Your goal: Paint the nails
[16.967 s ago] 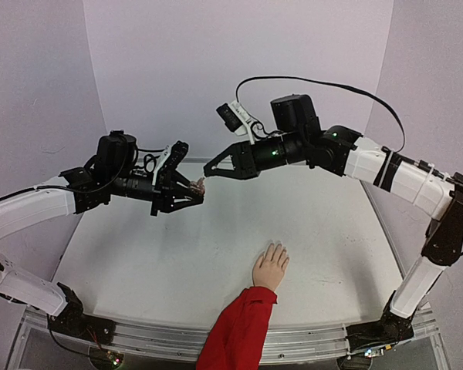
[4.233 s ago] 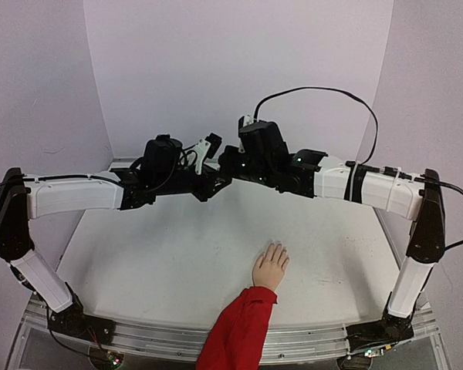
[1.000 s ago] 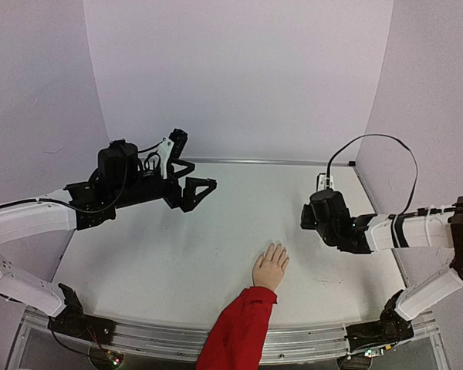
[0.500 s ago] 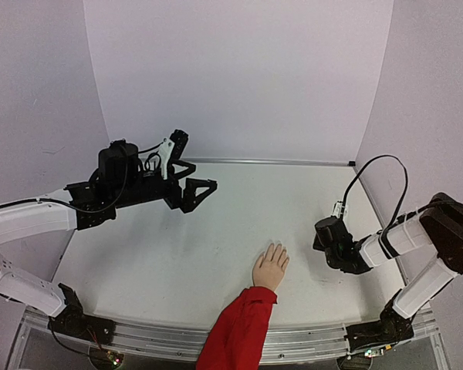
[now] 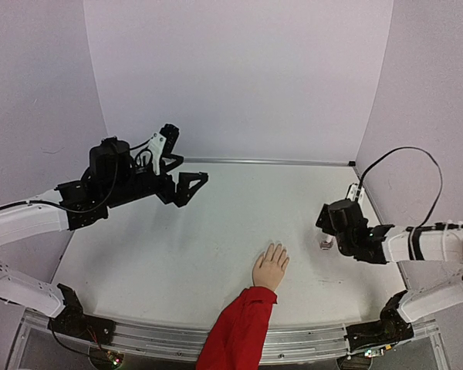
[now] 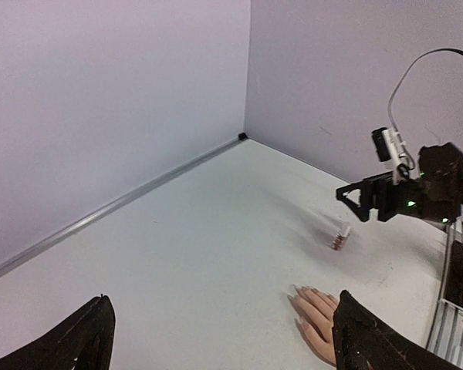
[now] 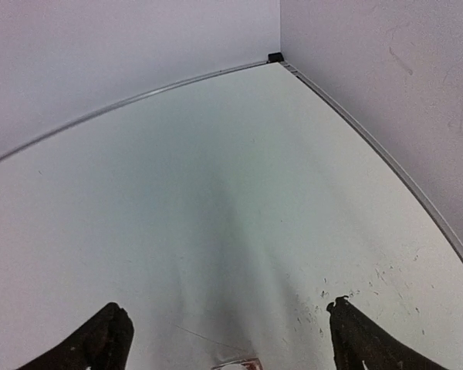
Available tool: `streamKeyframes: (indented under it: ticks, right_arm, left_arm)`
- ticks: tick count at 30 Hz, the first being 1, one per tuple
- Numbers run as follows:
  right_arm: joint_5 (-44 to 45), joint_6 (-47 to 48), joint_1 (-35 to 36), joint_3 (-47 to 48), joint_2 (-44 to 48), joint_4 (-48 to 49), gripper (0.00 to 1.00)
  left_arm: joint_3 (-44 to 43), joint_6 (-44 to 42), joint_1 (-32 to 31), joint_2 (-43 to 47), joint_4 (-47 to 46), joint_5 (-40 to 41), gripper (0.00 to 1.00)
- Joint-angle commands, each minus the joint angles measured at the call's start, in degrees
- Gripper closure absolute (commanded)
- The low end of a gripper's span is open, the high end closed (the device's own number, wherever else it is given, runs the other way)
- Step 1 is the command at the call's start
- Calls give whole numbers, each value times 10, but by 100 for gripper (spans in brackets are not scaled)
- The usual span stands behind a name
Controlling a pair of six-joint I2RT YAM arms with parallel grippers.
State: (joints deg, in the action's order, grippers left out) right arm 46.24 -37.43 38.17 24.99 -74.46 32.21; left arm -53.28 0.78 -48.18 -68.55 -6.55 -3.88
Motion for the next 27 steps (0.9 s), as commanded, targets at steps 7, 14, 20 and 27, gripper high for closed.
streamKeyframes:
  ticks: [7, 14, 20, 27]
  right_arm:
    - [-97, 261, 0, 219, 273, -225, 2]
    - [-158, 340, 0, 352, 315, -285, 2]
    - [-173, 356, 0, 384, 324, -287, 2]
    - [-166, 346, 0, 380, 334, -280, 2]
  left_arm:
    - [-125, -117, 8, 111, 12, 293, 0]
    - [-143, -164, 7, 158, 11, 308, 1]
    - [-143, -187, 7, 186, 11, 315, 1]
    - [-140, -206, 7, 202, 12, 326, 1]
